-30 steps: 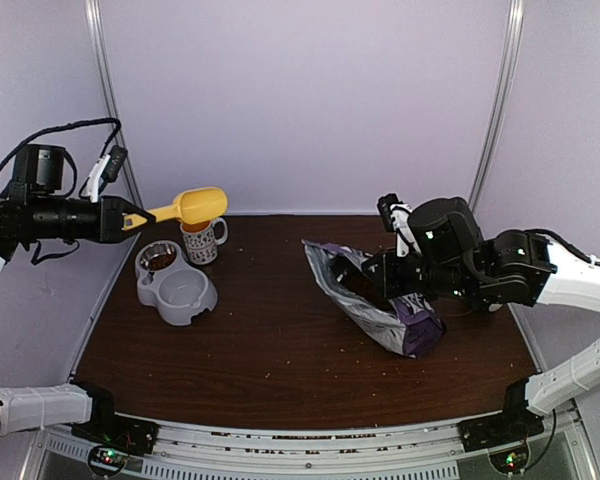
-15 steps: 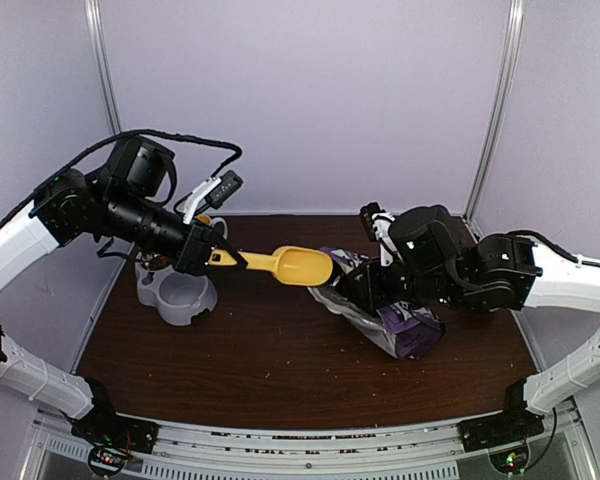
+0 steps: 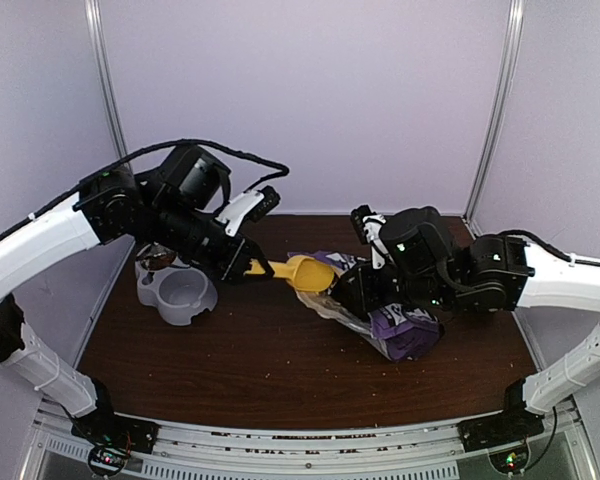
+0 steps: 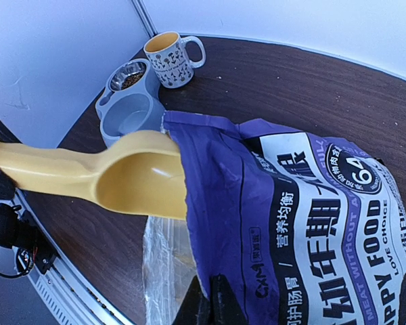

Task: Serve the pet food
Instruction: Insert the spatula into the pet food bag, then collect the pet food from the pet food bag.

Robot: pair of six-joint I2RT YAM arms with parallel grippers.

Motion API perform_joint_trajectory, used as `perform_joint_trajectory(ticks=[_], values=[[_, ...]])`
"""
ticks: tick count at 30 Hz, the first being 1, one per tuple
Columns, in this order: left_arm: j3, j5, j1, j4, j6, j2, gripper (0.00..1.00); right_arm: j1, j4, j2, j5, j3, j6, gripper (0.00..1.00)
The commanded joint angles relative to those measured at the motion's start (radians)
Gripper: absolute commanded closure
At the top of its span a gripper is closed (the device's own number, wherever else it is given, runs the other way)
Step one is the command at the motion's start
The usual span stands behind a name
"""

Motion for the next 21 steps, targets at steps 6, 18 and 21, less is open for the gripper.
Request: perform_joint_trajectory(ticks=[6,18,21], values=[[-0.013,-0.227,-0.063,0.291,-0.179,0.279,1.0,0.016,0.071,-0.001,0.011,0.017,0.017,1.0],[-0.086,-0.267,-0.11,0.511,-0.199,0.385,1.0,0.014,0.107,-0.042,-0.003,-0.023,0.03,1.0],[-0.093,-0.383,-0.121,0.469,-0.175,0.334,1.0,0.014,0.108,-0.062,0.003,-0.045,0.033,1.0]])
